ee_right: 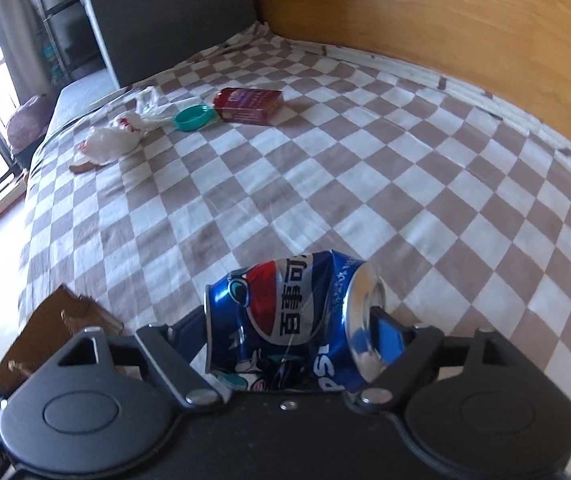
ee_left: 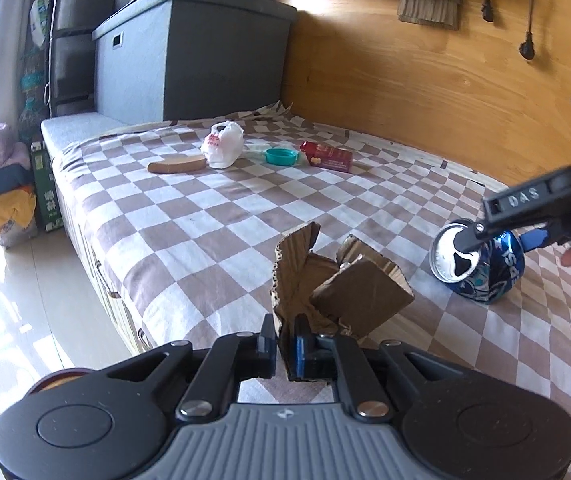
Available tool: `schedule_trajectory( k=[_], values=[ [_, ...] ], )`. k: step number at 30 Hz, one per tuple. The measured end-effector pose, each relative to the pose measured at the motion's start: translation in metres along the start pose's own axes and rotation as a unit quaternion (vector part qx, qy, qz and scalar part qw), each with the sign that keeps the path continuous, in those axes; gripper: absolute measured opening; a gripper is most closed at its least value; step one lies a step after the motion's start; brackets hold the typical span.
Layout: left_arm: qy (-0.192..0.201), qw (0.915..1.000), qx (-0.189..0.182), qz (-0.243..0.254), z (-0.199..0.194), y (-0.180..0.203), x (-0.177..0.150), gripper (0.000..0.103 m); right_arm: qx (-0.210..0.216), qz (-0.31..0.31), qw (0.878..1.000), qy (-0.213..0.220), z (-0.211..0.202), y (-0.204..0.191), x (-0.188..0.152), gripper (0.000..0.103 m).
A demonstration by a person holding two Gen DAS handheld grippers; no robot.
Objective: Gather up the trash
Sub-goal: 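Lift the Pepsi can and cardboard off the bench with both tools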
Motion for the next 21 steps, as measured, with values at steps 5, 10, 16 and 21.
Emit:
schedule_trajectory(
  k=[5,10,16,21],
  values=[
    [-0.004,0.9999,-0.009,-0.008,0.002,-0.003,0.002,0.009,0.002,-0.033,0.999,0.014,-0.013,-0.005,-0.008,0.081],
    [0.002,0.9998,-0.016,-0.01,0.001,-0.001,0.005,0.003,-0.013,-0.043,0.998,0.047,-0.027,-0.008,-0.014,0.081],
    [0.025,0.9995,-0.013,-0.014,-0.01,-0.001,0.012,0.002,-0.018,-0.061,0.995,0.082,-0.048,-0.017,-0.016,0.08],
    [0.051,0.9984,-0.002,-0.025,-0.027,-0.012,0.021,0.002,-0.013,-0.078,0.992,0.097,-0.061,-0.032,-0.016,0.08]
  ],
)
Point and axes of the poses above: each gripper's, at about its wrist camera, not at the fingertips, and z roughly the way its jaws point, y to its right, x to its top, the point moved 1 cm from there along z, roughly the way its jaws point, and after that the axes turned 2 degrees about z, right-handed, at the moved point
